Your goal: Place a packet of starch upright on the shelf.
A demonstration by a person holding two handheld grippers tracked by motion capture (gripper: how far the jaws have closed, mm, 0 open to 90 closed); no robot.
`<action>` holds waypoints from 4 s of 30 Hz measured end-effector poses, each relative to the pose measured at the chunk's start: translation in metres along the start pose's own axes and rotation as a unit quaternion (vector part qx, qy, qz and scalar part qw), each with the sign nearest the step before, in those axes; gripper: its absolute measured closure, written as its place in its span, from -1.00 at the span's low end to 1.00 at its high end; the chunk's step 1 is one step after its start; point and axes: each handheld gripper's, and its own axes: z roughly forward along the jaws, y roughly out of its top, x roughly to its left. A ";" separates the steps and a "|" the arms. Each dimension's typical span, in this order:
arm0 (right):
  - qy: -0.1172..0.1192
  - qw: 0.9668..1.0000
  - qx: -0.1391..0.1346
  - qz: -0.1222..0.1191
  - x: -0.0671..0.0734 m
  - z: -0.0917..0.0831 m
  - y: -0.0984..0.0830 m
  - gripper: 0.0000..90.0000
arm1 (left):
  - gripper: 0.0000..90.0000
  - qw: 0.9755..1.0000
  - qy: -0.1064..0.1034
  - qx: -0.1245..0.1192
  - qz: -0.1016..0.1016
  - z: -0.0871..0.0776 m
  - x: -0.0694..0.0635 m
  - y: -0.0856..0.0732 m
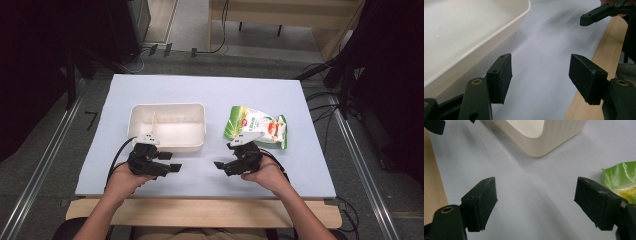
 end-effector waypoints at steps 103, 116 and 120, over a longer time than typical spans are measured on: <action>-0.058 0.993 0.003 0.106 -0.102 -0.075 -0.015 0.77 | -0.22 1.000 0.009 -0.019 -0.007 -0.012 -0.003 -0.006; -0.101 0.985 0.010 0.138 -0.130 -0.094 -0.039 1.00 | -0.22 1.000 0.010 -0.017 -0.005 -0.013 -0.005 -0.007; -0.116 0.982 0.005 0.147 -0.137 -0.102 -0.050 1.00 | -0.22 1.000 0.009 -0.018 -0.005 -0.011 -0.005 -0.006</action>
